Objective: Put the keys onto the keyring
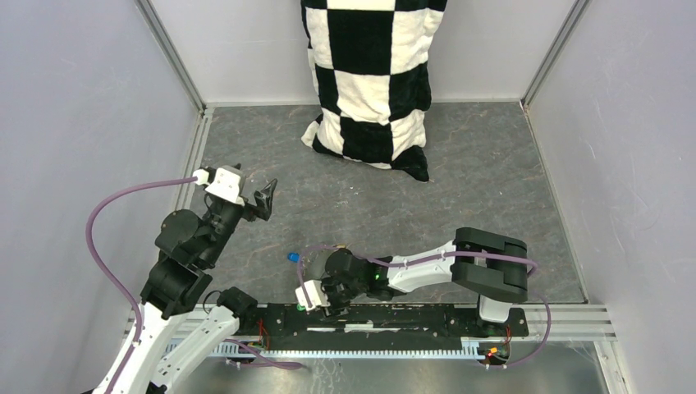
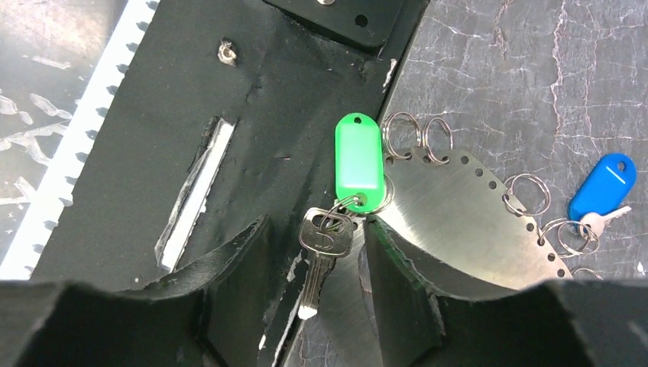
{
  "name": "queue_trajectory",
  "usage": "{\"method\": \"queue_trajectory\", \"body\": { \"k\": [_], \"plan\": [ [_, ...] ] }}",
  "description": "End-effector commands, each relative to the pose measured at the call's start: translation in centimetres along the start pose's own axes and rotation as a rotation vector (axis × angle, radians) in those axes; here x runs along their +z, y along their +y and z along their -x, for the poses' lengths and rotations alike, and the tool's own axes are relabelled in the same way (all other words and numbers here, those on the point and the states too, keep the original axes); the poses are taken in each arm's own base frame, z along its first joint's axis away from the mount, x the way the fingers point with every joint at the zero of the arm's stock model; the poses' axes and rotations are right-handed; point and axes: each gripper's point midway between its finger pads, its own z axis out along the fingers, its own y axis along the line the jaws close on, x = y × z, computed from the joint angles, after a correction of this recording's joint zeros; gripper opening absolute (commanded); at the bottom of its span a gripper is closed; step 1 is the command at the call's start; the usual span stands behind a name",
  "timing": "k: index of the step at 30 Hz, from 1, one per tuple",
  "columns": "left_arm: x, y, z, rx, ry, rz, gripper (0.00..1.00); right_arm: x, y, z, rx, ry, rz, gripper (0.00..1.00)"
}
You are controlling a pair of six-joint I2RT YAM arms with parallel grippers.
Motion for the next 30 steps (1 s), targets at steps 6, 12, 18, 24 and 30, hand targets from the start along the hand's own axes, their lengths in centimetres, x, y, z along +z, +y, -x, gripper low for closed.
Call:
{"method": "queue_trajectory", "body": {
  "k": [6, 12, 18, 24, 30],
  "plan": [
    [0.0, -0.2, 0.7, 0.003, -0.035, -0.014, 0.88, 0.7, -1.4, 0.4, 0.011, -0.004, -0.053, 0.43],
    [-0.1, -0.5, 0.7, 0.004, -0.036, -0.032, 0.88, 0.7, -1.7, 0.9, 0.022, -0.007, -0.065, 0.3],
    [-0.4, -0.7, 0.9, 0.014, -0.04, -0.05, 0.89, 0.6, -2.9, 1.7, 0.043, -0.021, -0.117, 0.15],
    [-0.6, -0.9, 1.2, 0.017, -0.051, -0.065, 0.92, 0.4, -3.3, 1.8, 0.062, -0.016, -0.137, 0.02],
    [-0.5, -1.4, 0.8, 0.03, -0.042, -0.093, 0.93, -1.7, -4.3, 3.2, 0.067, -0.034, -0.188, 0.0]
  ]
}}
